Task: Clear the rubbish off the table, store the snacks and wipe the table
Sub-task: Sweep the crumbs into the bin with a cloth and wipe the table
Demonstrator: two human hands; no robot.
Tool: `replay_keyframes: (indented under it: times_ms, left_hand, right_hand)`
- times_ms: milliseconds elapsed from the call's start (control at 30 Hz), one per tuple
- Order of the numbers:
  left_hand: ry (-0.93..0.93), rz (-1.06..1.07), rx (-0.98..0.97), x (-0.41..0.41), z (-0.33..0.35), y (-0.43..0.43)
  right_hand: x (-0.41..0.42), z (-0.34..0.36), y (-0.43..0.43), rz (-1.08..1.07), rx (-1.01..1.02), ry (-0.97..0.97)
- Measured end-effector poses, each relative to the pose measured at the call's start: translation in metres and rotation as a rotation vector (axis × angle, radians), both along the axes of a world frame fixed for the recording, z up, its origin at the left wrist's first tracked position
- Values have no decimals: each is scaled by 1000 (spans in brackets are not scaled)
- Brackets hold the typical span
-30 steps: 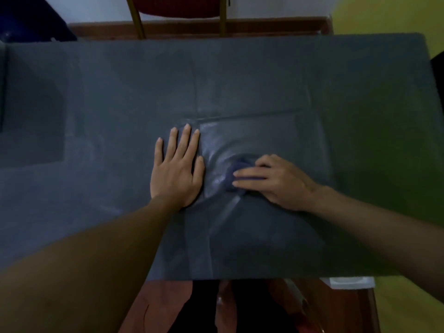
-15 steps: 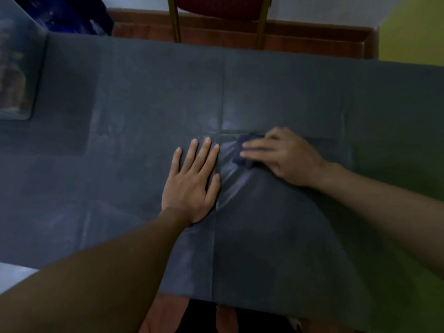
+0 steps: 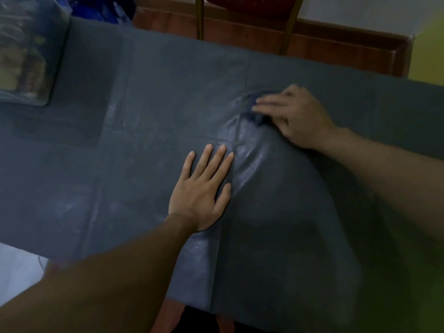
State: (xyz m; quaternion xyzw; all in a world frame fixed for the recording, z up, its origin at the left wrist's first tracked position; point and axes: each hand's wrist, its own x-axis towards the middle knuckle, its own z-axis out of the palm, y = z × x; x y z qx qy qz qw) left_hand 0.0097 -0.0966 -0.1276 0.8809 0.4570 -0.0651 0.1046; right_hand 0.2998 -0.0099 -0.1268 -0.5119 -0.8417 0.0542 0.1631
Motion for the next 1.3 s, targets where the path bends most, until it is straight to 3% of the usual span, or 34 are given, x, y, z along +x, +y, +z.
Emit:
replay_keyframes:
  times_ms: [100, 167, 300, 367, 567, 733, 833, 900, 1000, 1067, 1200, 1300]
  left_hand:
    - [3, 1, -7, 1, 1, 1]
    - [1, 1, -9, 1, 1, 1]
    - [4, 3, -12, 0, 0, 1]
    - [4, 3, -14, 0, 1, 1]
    - [4, -1, -17, 0, 1, 3]
    - [9, -5, -12, -2, 0, 2]
    - [9, -6, -5, -1, 0, 3]
    - [11, -4, 2, -2, 0, 3]
    - [-1, -1, 15, -1, -1, 2]
    - [-10, 5, 29, -1, -2, 1]
    - [-25, 13, 42, 0, -4, 0]
    - [-27, 16, 63, 1, -2, -1]
  right_hand:
    - [10, 2, 47, -309, -43, 33]
    - [4, 2, 52, -373, -50, 49]
    - [-7, 3, 16, 11, -51, 11]
    - [2, 8, 25, 80, -44, -18]
    - [25, 1, 71, -417, -77, 32]
    - [13, 4, 0, -96, -92, 92]
    - [28, 5, -20, 44, -79, 33]
    - [47, -1, -9, -38, -58, -9]
    - [67, -6, 3, -452, -46, 46]
    - [60, -6, -11, -564, -69, 84]
    - [51, -1, -72, -173, -88, 75]
    - [73, -3, -89, -232, -56, 66]
